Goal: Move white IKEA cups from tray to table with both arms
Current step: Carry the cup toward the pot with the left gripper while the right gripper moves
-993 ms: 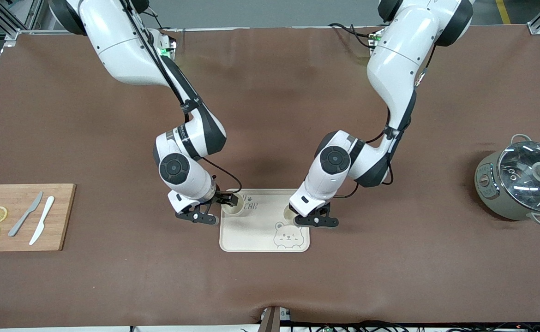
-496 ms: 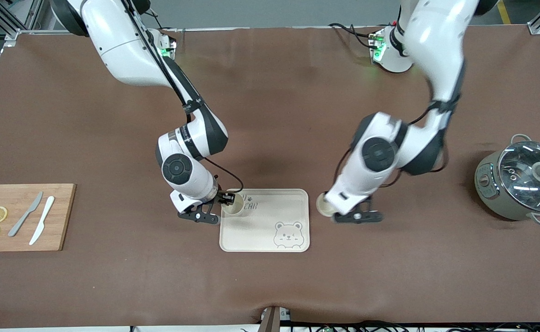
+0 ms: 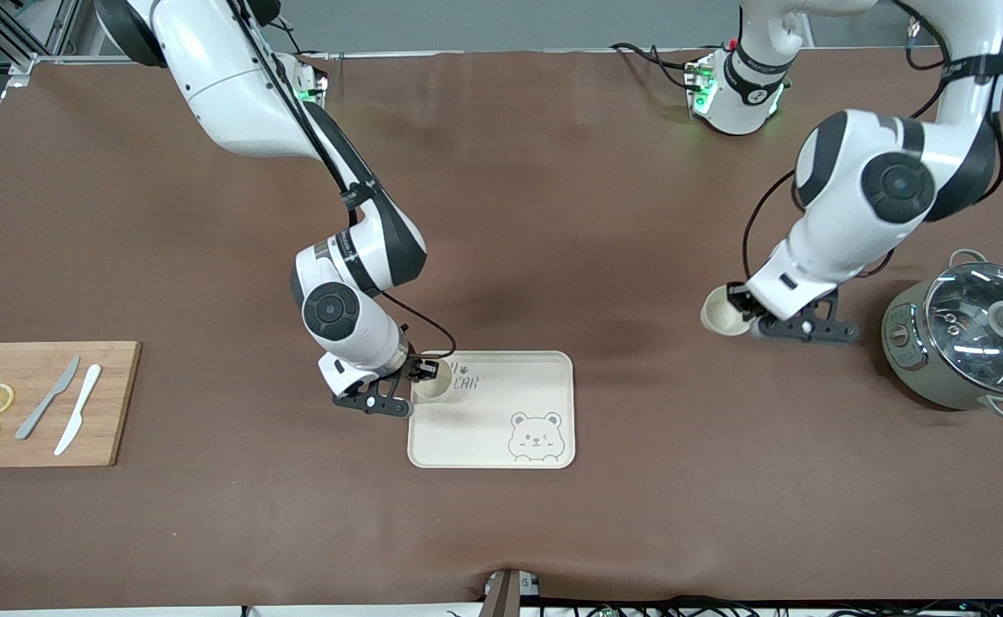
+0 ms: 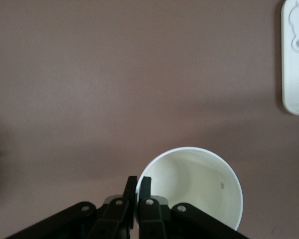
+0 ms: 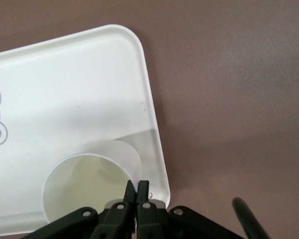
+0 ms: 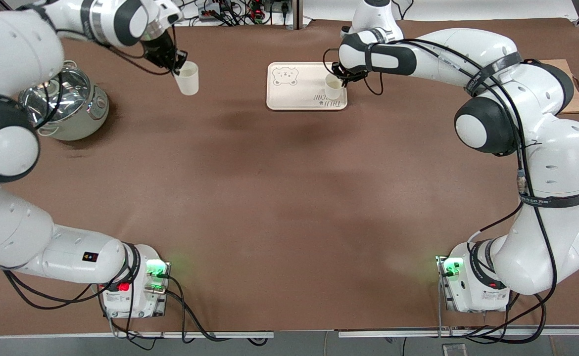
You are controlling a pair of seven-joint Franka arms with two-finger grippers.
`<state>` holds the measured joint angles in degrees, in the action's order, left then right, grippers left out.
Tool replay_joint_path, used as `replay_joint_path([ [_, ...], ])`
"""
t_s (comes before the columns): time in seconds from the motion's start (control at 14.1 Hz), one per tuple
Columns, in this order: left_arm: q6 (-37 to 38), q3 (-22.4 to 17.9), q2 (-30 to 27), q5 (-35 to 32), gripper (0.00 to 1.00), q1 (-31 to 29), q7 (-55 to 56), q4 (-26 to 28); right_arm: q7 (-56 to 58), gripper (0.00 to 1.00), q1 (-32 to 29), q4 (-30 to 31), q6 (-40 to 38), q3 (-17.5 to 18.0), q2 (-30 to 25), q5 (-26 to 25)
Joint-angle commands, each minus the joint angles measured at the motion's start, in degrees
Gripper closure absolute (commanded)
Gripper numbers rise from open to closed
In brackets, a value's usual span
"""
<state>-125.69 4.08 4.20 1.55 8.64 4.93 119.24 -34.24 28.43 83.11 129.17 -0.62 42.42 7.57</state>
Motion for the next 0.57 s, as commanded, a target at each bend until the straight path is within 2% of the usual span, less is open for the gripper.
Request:
replay_joint_path([
  [0.0, -8.0, 0.5, -7.8, 3.2, 1.0, -2.5, -6.3, 13.8, -0.6, 1.0, 0.3, -2.9, -1.9, -0.7, -0.4, 0.7],
  [0.28, -21.7, 0.5, -8.9, 4.2, 1.0, -2.6, -8.9, 25.1, 0.3, 1.0, -2.9, -5.0, -3.3, -1.5, -1.6, -0.3],
  [0.5, -29.5, 0.4, -7.0, 4.3, 1.0, -2.7, -9.9, 28.8, 4.2, 1.0, -6.1, -7.7, -7.2, -1.5, -2.1, -2.6],
])
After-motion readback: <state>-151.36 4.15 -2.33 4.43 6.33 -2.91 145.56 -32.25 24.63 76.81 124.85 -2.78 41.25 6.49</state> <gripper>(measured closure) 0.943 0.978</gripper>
